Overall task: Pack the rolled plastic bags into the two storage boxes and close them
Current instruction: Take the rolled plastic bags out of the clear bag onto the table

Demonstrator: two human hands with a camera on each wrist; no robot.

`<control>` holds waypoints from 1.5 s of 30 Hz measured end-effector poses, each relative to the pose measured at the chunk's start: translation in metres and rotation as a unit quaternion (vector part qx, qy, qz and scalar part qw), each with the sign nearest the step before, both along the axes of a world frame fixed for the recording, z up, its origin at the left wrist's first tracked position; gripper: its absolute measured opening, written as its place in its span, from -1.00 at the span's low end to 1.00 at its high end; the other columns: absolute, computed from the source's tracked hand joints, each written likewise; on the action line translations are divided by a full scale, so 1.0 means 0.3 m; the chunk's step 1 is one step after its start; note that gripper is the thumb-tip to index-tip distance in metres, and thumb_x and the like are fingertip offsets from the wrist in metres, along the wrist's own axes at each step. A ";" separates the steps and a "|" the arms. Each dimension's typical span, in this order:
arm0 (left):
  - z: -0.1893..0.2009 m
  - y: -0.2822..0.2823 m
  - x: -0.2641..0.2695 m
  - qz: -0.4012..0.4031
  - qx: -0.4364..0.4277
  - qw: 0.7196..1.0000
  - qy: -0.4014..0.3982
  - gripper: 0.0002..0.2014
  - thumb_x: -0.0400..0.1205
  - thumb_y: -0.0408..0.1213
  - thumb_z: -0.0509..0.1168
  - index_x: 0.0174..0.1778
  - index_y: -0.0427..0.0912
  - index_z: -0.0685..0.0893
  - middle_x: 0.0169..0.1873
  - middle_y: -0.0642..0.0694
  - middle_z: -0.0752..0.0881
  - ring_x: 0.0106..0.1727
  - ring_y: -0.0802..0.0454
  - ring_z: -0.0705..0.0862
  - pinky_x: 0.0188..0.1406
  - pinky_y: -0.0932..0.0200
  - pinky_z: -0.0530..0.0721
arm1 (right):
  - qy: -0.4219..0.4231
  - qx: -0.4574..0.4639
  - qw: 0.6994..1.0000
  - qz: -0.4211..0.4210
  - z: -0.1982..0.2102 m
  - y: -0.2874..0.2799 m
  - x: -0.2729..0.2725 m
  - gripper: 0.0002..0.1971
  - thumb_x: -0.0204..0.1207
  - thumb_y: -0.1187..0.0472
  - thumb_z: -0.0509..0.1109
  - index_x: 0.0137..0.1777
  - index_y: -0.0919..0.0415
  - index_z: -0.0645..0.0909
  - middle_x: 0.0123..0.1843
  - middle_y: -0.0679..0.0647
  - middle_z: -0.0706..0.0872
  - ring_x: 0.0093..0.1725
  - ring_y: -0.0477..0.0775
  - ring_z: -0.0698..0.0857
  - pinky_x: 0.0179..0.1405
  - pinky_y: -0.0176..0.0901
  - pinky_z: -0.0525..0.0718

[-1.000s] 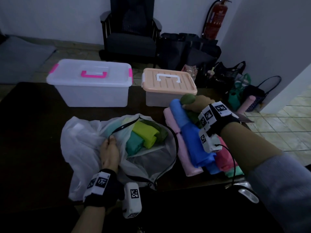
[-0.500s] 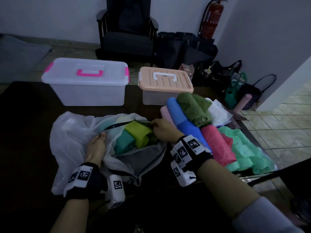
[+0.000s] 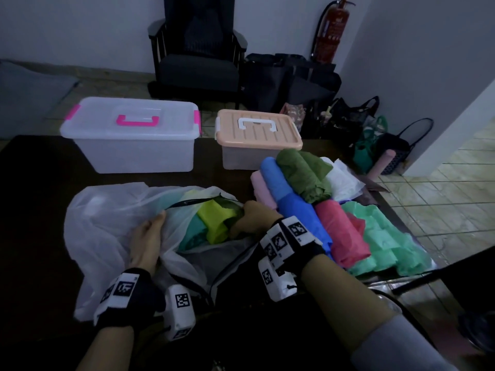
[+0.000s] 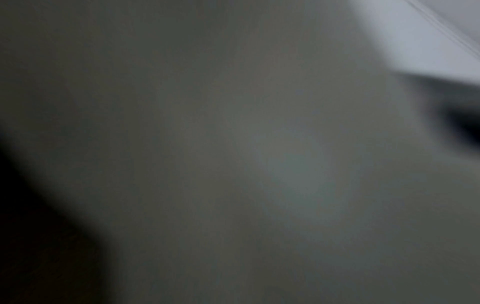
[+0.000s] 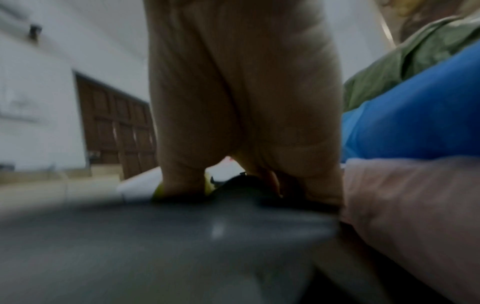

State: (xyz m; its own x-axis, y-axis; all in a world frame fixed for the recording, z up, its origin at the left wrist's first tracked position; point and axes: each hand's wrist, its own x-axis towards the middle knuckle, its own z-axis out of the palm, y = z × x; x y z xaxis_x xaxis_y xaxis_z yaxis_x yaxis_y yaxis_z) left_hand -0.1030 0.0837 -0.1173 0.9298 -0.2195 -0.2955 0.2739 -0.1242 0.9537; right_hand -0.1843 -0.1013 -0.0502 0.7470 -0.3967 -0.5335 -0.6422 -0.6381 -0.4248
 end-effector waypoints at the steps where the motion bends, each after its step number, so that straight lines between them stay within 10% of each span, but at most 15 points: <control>1: 0.006 -0.001 -0.005 0.006 0.002 1.000 -0.003 -0.72 0.69 -0.06 0.17 0.15 -0.16 0.61 -0.08 -0.08 0.65 -0.08 0.01 0.62 -0.13 0.17 0.50 | -0.003 0.046 0.998 -0.035 0.013 -0.003 -0.007 -0.55 0.40 0.12 0.51 0.20 0.31 0.49 0.08 0.15 0.61 0.05 0.12 0.61 0.01 -0.08 0.62; 6: 0.013 -0.007 -0.015 0.009 0.003 1.000 -0.009 -0.67 0.72 -0.10 0.12 0.27 -0.22 0.58 0.06 -0.16 0.59 0.06 -0.01 0.53 0.04 0.10 0.42 | -0.115 0.324 0.902 -0.259 0.081 -0.008 -0.101 -0.94 0.42 0.43 0.36 -0.14 0.36 0.55 -0.16 0.24 0.63 -0.15 0.15 0.63 -0.20 -0.06 0.63; 11: 0.018 -0.005 -0.020 0.002 0.005 1.000 -0.010 -0.62 0.73 -0.11 0.10 0.33 -0.27 0.55 0.09 -0.17 0.58 0.09 -0.04 0.52 0.08 0.07 0.43 | -0.284 0.359 0.837 -0.301 0.085 -0.038 -0.286 -0.61 0.20 0.43 0.36 0.06 0.54 0.64 -0.07 0.36 0.69 -0.09 0.21 0.64 -0.20 -0.13 0.59; 18: -0.017 -0.007 0.002 -0.006 0.025 1.000 -0.011 -0.58 0.67 0.04 0.10 0.28 -0.15 0.59 0.19 -0.18 0.65 0.21 -0.16 0.60 0.35 -0.16 0.50 | -0.476 -0.004 0.764 -0.435 0.003 -0.096 -0.448 -0.52 0.22 0.19 0.36 0.18 0.26 0.52 -0.04 0.10 0.63 -0.09 0.03 0.61 -0.18 -0.44 0.55; 23: -0.013 -0.029 -0.012 -0.020 0.041 0.999 -0.005 -0.54 0.65 0.07 0.07 0.35 -0.11 0.54 0.28 -0.08 0.59 0.25 -0.06 0.55 0.42 -0.13 0.44 | -0.374 -0.201 0.825 -0.373 -0.080 -0.098 -0.471 -0.36 0.15 0.17 0.24 0.31 0.34 0.45 0.22 0.28 0.50 0.26 0.35 0.44 0.29 0.14 0.36; 29: 0.000 -0.065 -0.043 -0.002 0.066 0.998 -0.013 -0.55 0.73 -0.09 0.05 0.39 -0.32 0.52 0.34 -0.26 0.56 0.35 -0.20 0.52 0.35 0.02 0.42 | -0.233 -0.257 0.872 -0.346 -0.057 -0.102 -0.443 -0.37 0.29 -0.13 0.09 0.31 0.21 0.41 0.34 0.20 0.35 0.36 0.25 0.27 0.36 0.19 0.19; 33: 0.002 -0.082 -0.057 0.004 0.076 0.997 -0.019 -0.56 0.74 -0.14 0.05 0.40 -0.38 0.50 0.38 -0.32 0.53 0.39 -0.22 0.49 0.27 0.10 0.39 | -0.242 -0.326 0.842 -0.355 -0.020 -0.094 -0.429 -0.43 0.27 -0.05 0.05 0.22 0.25 0.45 0.37 0.23 0.35 0.35 0.25 0.28 0.30 0.18 0.22; 37: 0.004 -0.088 -0.067 -0.002 0.084 0.996 -0.020 -0.56 0.75 -0.14 0.04 0.39 -0.38 0.50 0.36 -0.33 0.54 0.38 -0.22 0.49 0.22 0.13 0.37 | -0.520 -0.308 0.763 -0.230 0.037 0.010 -0.338 -0.61 0.24 0.21 0.12 0.05 0.32 0.52 0.07 0.26 0.53 0.09 0.17 0.44 0.09 -0.03 0.39; 40: 0.003 -0.087 -0.066 -0.014 0.079 0.997 -0.014 -0.57 0.75 -0.14 0.04 0.38 -0.38 0.52 0.34 -0.33 0.56 0.36 -0.21 0.51 0.17 0.15 0.38 | -0.444 -0.088 0.887 -0.087 0.011 0.086 -0.198 -0.71 0.49 0.36 0.18 0.18 0.32 0.58 0.14 0.23 0.62 0.15 0.16 0.57 0.16 -0.29 0.49; 42: -0.004 -0.082 -0.059 -0.022 0.077 0.997 -0.004 -0.56 0.74 -0.11 0.04 0.36 -0.37 0.54 0.32 -0.33 0.57 0.33 -0.22 0.53 0.17 0.11 0.41 | -0.262 -0.033 0.964 -0.031 -0.056 0.105 -0.101 -0.64 0.62 0.27 0.16 0.39 0.30 0.47 0.36 0.29 0.53 0.35 0.26 0.50 0.36 -0.04 0.43; 45: -0.015 -0.074 -0.050 -0.027 0.073 0.997 0.010 -0.55 0.73 -0.06 0.06 0.34 -0.32 0.55 0.29 -0.33 0.59 0.29 -0.21 0.55 0.24 0.02 0.45 | -0.126 0.017 0.991 -0.031 -0.104 0.121 -0.015 -0.51 0.66 0.13 0.06 0.49 0.41 0.25 0.48 0.42 0.34 0.47 0.41 0.33 0.44 0.11 0.29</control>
State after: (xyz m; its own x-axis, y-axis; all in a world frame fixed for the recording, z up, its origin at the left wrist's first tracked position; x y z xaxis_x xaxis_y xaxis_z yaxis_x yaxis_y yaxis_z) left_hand -0.1181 0.0615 -0.1217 0.9118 -0.2217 -0.3456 0.2810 -0.2767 0.9189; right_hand -0.1888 -0.0649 -0.0814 0.8333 -0.4308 -0.3465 -0.5501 -0.5834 -0.5975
